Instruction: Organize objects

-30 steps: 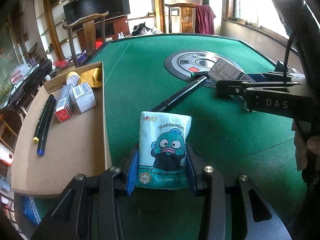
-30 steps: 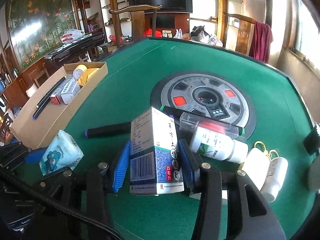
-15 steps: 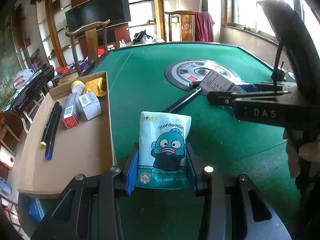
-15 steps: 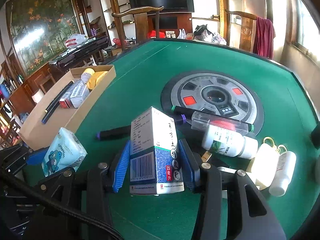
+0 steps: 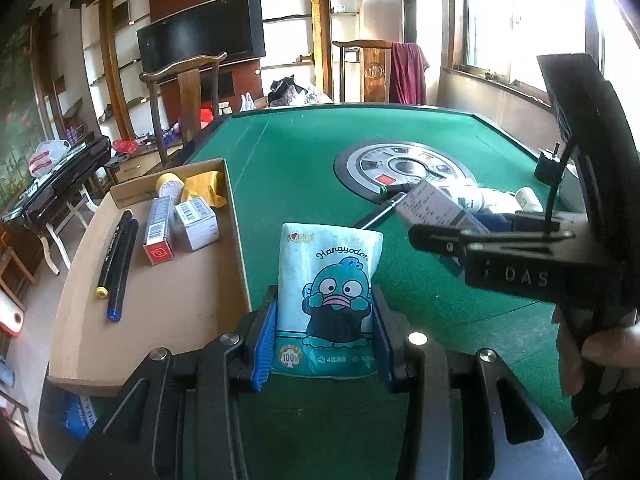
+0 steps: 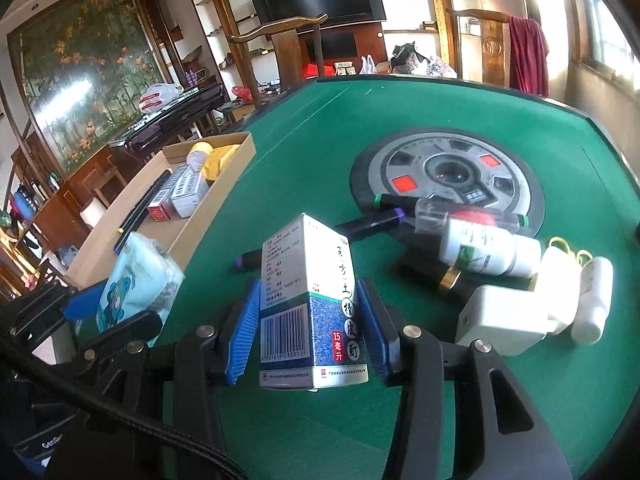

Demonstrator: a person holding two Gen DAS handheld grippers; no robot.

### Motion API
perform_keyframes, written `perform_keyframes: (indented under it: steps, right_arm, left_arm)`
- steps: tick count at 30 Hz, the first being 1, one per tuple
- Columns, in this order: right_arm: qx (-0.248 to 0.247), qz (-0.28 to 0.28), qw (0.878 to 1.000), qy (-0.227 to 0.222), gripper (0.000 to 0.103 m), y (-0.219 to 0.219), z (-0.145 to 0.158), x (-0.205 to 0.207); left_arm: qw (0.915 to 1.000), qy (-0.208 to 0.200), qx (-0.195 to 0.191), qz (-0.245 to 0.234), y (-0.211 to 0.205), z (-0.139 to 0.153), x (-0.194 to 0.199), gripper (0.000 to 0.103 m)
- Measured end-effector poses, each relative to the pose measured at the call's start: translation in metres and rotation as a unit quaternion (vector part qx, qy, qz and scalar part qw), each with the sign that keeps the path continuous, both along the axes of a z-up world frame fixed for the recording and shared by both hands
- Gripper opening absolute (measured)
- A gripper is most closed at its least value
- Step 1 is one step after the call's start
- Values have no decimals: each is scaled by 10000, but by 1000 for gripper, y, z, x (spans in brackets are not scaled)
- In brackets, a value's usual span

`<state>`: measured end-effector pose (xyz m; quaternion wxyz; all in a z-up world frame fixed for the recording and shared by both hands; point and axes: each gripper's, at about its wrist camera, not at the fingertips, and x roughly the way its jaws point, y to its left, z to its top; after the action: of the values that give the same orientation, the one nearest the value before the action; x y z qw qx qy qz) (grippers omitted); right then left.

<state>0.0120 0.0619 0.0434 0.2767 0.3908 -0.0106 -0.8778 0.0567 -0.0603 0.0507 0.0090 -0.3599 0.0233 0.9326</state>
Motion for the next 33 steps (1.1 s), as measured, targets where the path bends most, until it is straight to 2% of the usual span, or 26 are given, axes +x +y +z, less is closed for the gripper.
perform_keyframes:
  steps: [11,19,25,30,33]
  right_arm:
    - [-129,95,9999,-39,46,-17,3,16]
    - [-56,338,9994,95,46,-47,20,24]
    - [61,649,9977,173,46,-82,39,24]
    - [208,970,9950,105,46,-122,43,23]
    - [291,1108,9934,-42,46,-145,37,18]
  left_arm:
    - [9998,154,95,90,-20,9,12,36]
    - [9987,353,219,281,-50,24,18,36]
    - [9968,355,494,521,-97,34,12,36]
    - [9948,152,569,830,-149,38,-9,36]
    - [9938,-110,609,920,-177,36,-33,36]
